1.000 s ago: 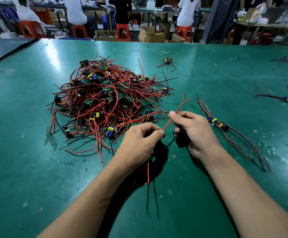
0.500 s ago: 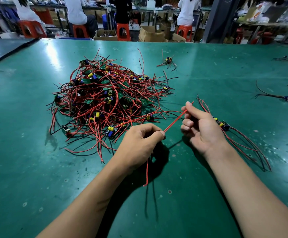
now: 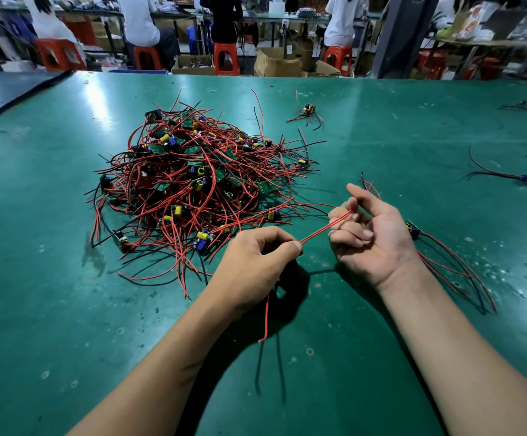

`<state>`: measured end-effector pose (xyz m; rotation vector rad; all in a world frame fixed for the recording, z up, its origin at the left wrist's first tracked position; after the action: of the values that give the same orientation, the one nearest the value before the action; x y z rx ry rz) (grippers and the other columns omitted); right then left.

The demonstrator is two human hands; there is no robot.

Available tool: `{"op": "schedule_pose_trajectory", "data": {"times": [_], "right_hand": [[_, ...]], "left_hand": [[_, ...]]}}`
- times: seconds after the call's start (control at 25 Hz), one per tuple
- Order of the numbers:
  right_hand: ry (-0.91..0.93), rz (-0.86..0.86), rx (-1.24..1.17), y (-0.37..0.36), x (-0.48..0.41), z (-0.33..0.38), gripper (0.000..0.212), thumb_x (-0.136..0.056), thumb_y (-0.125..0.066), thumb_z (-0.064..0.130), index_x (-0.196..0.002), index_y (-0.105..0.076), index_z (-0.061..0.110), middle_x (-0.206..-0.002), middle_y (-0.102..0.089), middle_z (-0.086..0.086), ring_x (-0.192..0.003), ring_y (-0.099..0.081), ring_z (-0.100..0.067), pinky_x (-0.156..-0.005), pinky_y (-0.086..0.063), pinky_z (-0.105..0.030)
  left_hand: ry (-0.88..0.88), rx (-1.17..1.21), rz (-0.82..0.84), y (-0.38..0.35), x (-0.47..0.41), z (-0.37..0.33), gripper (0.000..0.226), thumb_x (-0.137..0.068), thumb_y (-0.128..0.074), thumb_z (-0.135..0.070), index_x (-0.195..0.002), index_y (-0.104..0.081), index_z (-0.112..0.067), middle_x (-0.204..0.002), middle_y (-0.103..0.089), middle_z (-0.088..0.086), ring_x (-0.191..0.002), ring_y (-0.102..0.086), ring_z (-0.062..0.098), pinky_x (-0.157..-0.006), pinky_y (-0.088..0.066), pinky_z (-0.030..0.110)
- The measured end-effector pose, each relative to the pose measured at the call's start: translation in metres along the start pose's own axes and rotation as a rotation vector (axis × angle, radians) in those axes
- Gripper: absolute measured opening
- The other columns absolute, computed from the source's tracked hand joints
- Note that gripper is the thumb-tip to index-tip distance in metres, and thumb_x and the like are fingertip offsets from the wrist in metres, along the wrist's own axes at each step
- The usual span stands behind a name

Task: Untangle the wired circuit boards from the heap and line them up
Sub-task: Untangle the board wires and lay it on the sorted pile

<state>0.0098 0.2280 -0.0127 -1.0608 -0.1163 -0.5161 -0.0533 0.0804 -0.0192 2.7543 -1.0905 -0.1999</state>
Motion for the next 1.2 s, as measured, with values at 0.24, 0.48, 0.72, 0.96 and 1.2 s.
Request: {"op": "schedule_pose_trajectory", "data": {"times": [0.24, 0.48, 0.72, 0.96, 1.2], "right_hand": [[-0.009, 0.031, 0.039, 0.001, 0.000, 0.001, 0.029, -0.081, -0.063, 0.024, -0.056, -0.056, 0.011, -0.058, -0.036, 0.006, -0.030, -0.026, -0.003, -0.032, -0.019, -0.016], [0.012, 0.024, 0.071, 0.004, -0.003, 0.000, 0.034, -0.086, -0.059, 0.023, -0.053, -0.054, 0.014, -0.052, -0.036, 0.007, -0.028, -0.024, -0.005, -0.031, -0.017, -0.016], [0.186, -0.057, 0.199, 0.012, -0.008, 0.009, 0.040, -0.076, -0.069, 0.051, -0.079, -0.070, 0.011, -0.065, -0.052, 0.005, -0.043, -0.035, -0.003, -0.040, -0.031, -0.014], [0.174, 0.016, 0.294, 0.007, -0.007, 0.006, 0.043, -0.073, -0.071, 0.050, -0.090, -0.075, 0.011, -0.074, -0.059, 0.003, -0.050, -0.043, -0.006, -0.046, -0.040, -0.017], [0.068, 0.284, 0.514, -0.005, -0.002, -0.013, 0.030, -0.082, -0.063, 0.011, -0.109, -0.076, 0.014, -0.088, -0.066, 0.002, -0.059, -0.051, -0.006, -0.053, -0.044, -0.016]], "left_hand": [[0.009, 0.020, -0.012, 0.002, 0.001, -0.001, 0.015, -0.088, -0.065, -0.018, -0.075, -0.071, -0.014, -0.060, -0.067, 0.001, -0.054, -0.058, 0.012, -0.057, -0.046, 0.023], [0.002, 0.041, -0.018, 0.002, 0.001, -0.001, 0.015, -0.089, -0.065, -0.016, -0.076, -0.071, -0.013, -0.060, -0.067, 0.002, -0.053, -0.059, 0.013, -0.058, -0.048, 0.025], [0.017, 0.101, -0.048, 0.004, 0.000, 0.004, 0.014, -0.086, -0.065, -0.020, -0.077, -0.071, -0.011, -0.062, -0.069, 0.006, -0.057, -0.063, 0.018, -0.063, -0.049, 0.029], [0.057, 0.138, -0.064, 0.006, -0.002, 0.004, 0.017, -0.089, -0.065, -0.017, -0.076, -0.071, -0.008, -0.064, -0.069, 0.009, -0.058, -0.062, 0.021, -0.066, -0.050, 0.034], [0.094, 0.187, -0.064, 0.008, -0.001, 0.000, 0.022, -0.091, -0.060, -0.010, -0.071, -0.069, -0.006, -0.055, -0.064, 0.004, -0.047, -0.057, 0.015, -0.049, -0.045, 0.017]]}}
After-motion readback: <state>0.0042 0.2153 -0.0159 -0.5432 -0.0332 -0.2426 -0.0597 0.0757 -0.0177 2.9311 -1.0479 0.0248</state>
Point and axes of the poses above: each hand's wrist, its own x-axis away from the middle knuckle, its own y-axis out of the back of the hand, z = x × y, the point moved 6 cm from there along -x, towards the middle knuckle
